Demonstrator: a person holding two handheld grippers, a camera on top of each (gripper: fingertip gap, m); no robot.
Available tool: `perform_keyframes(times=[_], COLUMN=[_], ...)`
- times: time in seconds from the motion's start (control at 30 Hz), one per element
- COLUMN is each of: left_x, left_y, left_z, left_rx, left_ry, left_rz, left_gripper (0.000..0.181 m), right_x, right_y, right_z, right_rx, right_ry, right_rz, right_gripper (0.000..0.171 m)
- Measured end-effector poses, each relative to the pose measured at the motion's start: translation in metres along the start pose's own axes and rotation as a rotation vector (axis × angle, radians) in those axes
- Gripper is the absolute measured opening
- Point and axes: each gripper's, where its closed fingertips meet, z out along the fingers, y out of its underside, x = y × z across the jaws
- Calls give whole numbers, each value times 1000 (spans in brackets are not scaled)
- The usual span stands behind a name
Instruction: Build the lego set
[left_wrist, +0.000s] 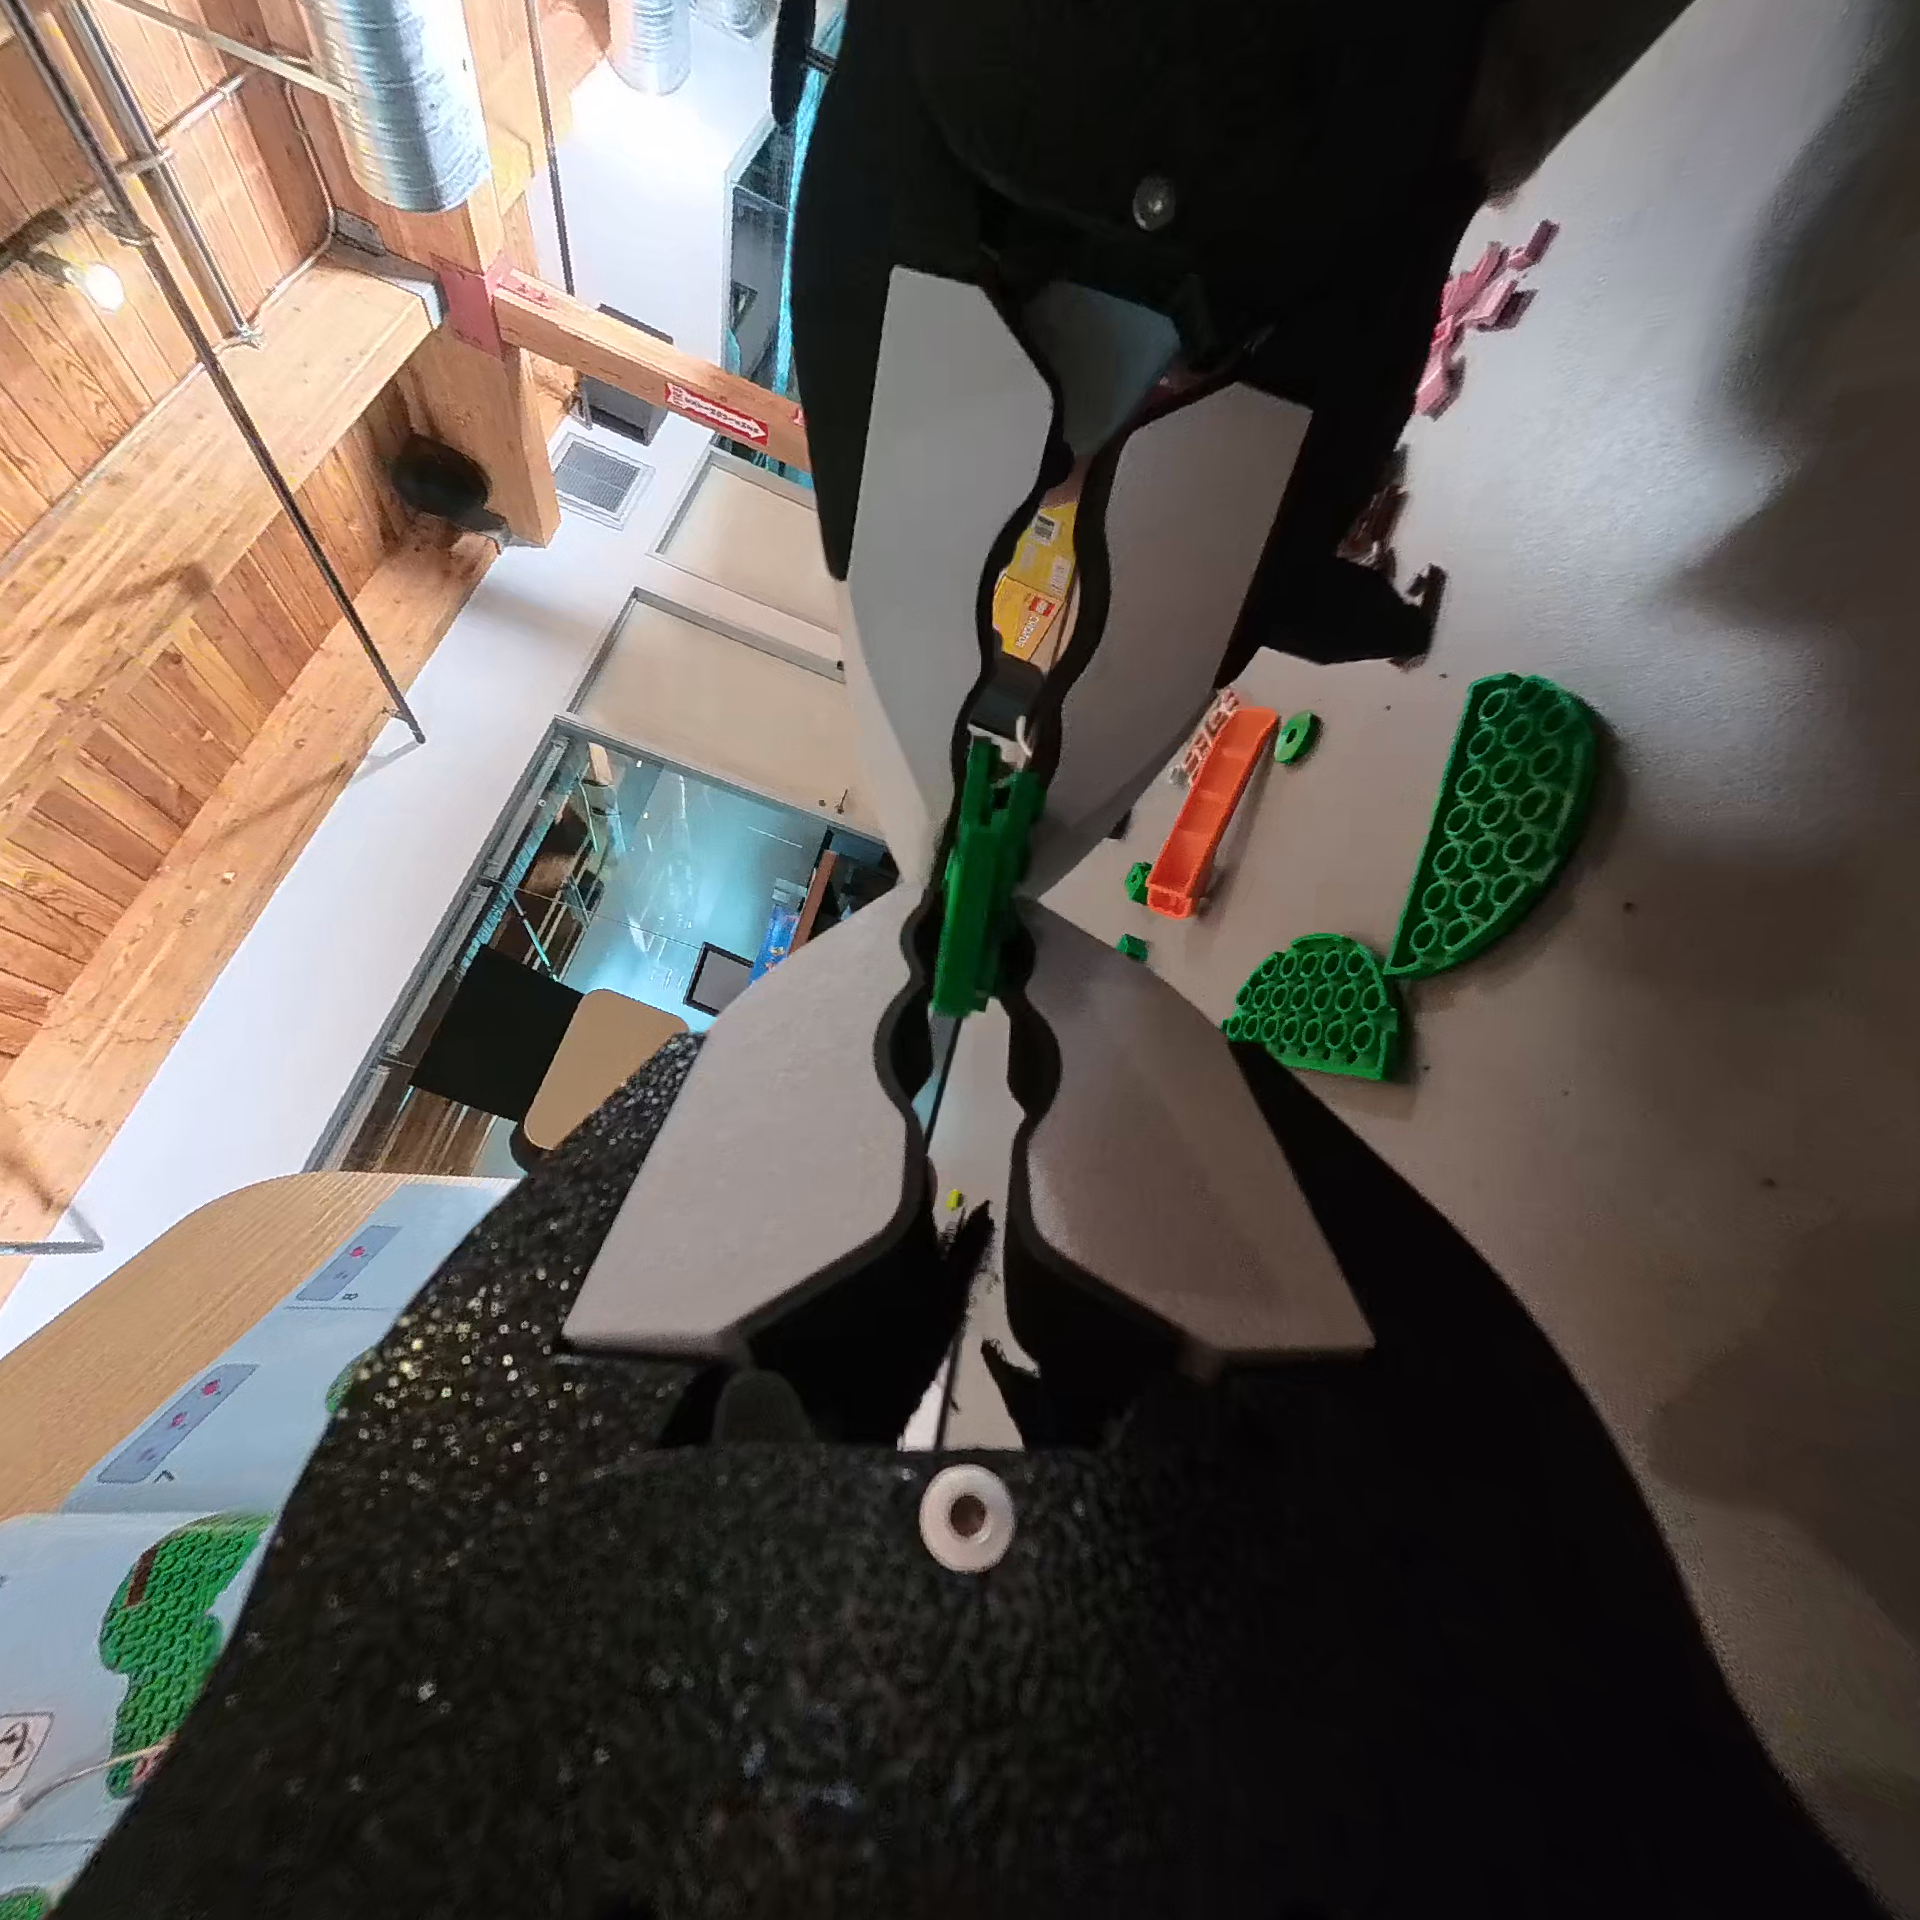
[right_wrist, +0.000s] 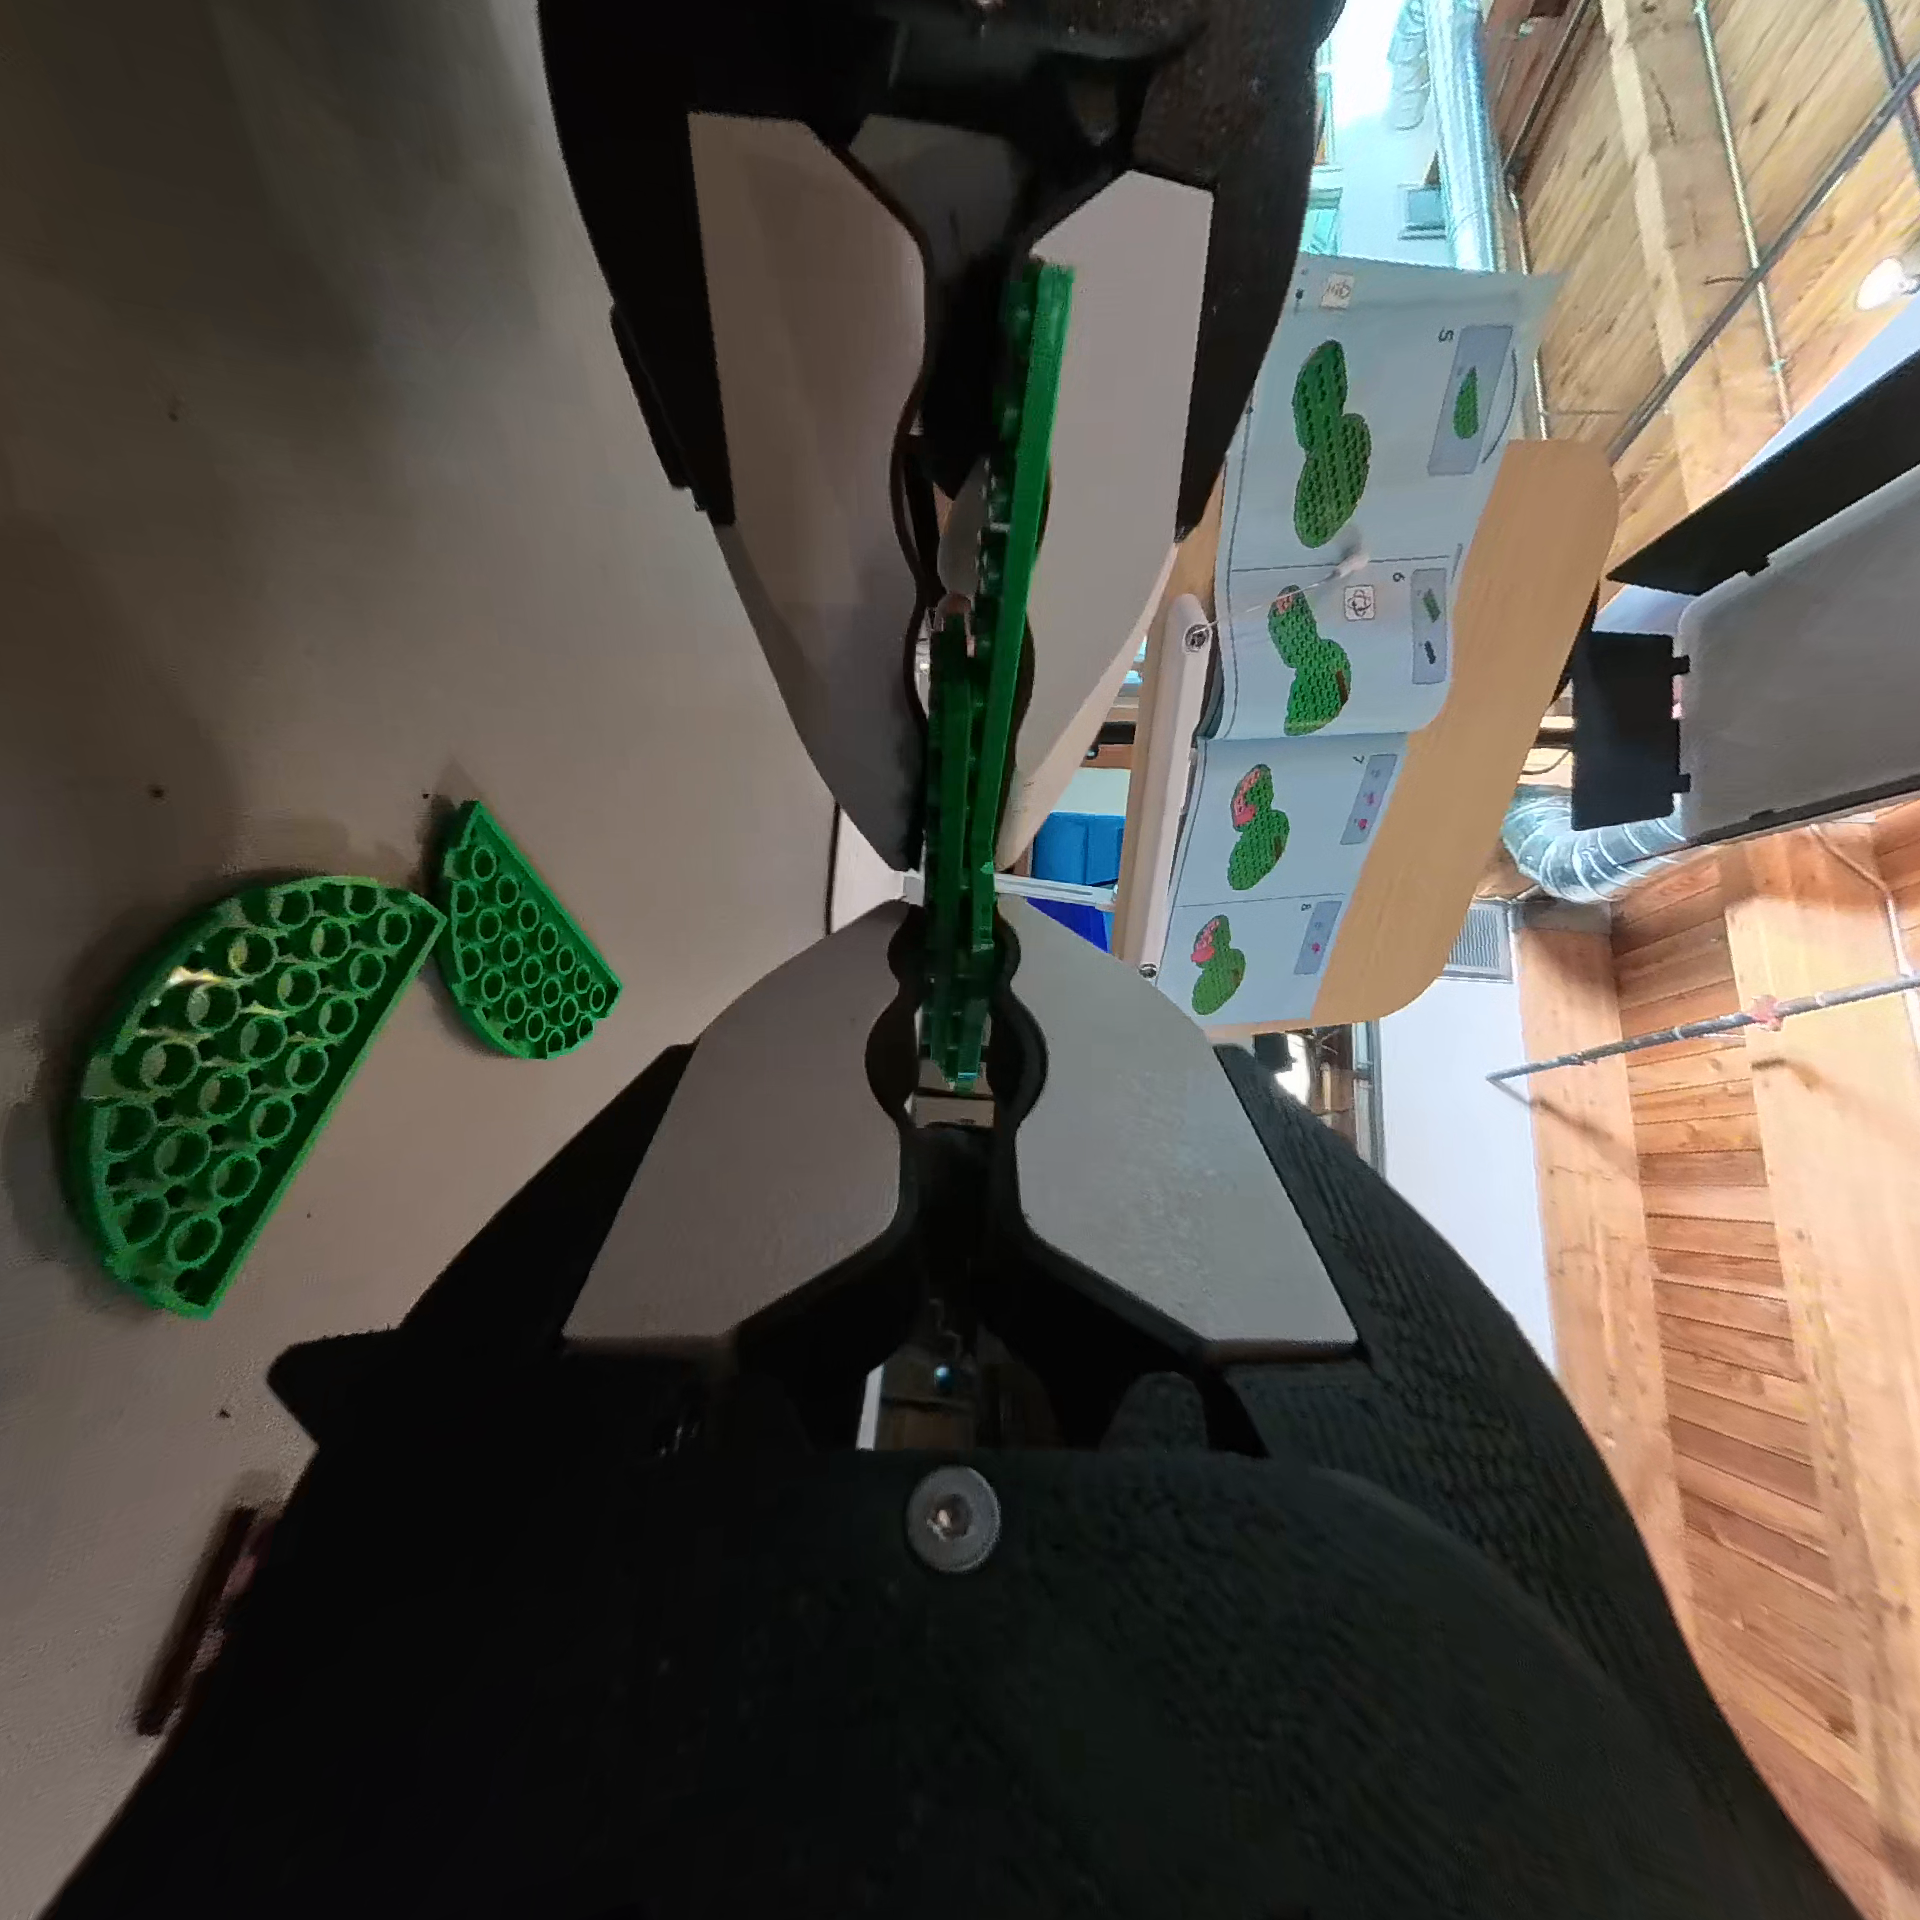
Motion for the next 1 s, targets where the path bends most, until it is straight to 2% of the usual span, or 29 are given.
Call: perform_keyframes(times=[0.2,0.4,0.57,0.77,0.87,1.0], left_x=[1,6,0,4,-1,-18], left_y=[2,4,6,7,10,12], left_z=[0,2,0,1,2,-1], left_rx=[-7,-18,-30,-28,-19,85], left_ry=[4,52,20,23,32,127], left_rz=[7,-57,-42,-14,-172,-740], left_gripper=[8,9,10,9,9,9], right_x=[-1,-3,2,-3,1,28], right_y=[0,-6,-4,-4,1,10], right_z=[2,1,4,4,2,-4], right_rx=[-11,30,7,23,45,170], right_ry=[-17,24,16,-32,-28,-60], right_rz=[14,-41,5,49,176,729], right_gripper=[8,18,8,10,25,36])
